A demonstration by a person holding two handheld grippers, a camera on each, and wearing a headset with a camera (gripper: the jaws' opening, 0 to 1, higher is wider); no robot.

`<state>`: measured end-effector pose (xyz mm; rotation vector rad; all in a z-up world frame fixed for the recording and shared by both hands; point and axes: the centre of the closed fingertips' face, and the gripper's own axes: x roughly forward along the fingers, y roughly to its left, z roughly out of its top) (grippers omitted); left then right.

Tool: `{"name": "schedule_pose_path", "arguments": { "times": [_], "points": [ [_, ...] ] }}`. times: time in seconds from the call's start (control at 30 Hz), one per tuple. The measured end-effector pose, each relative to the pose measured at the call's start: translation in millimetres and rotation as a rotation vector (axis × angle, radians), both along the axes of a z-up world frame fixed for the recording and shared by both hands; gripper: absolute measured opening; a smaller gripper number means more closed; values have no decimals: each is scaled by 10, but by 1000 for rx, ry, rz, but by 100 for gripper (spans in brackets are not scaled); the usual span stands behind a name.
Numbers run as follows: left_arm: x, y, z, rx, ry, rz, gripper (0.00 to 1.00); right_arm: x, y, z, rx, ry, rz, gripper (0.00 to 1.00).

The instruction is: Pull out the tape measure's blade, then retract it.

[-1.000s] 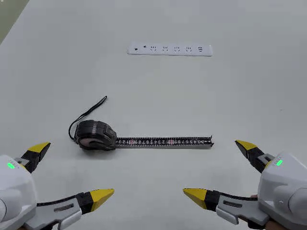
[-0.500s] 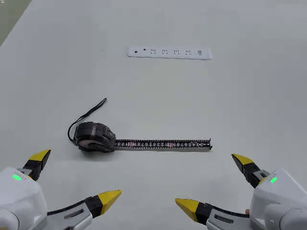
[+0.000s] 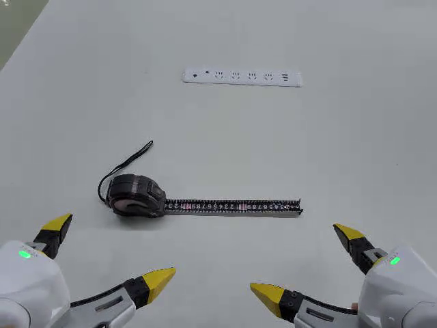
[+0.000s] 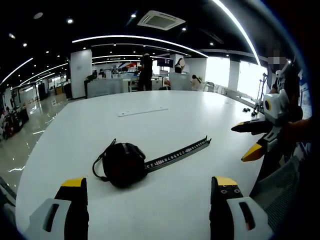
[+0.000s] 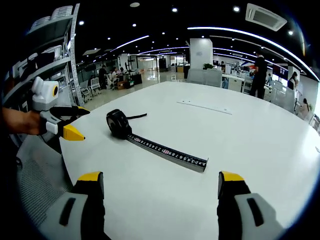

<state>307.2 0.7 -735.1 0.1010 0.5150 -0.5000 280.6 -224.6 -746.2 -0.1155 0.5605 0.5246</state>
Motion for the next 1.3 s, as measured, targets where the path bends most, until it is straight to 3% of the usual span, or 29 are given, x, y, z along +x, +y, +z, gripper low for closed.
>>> {"name": "schedule_pose_path", "arguments": {
  "times": [0.8,1.0,1.3],
  "points": [
    [-4,6,-8,2,2,54,100,18,-94,20,0,-4,10,96],
    [6,37,-24,17,7,88,100,35,-85,-16,-11,6,62,97],
    [63,68,-42,-7,23,157,100,83,-108,-53,-27,-10,190,94]
  ]
}}
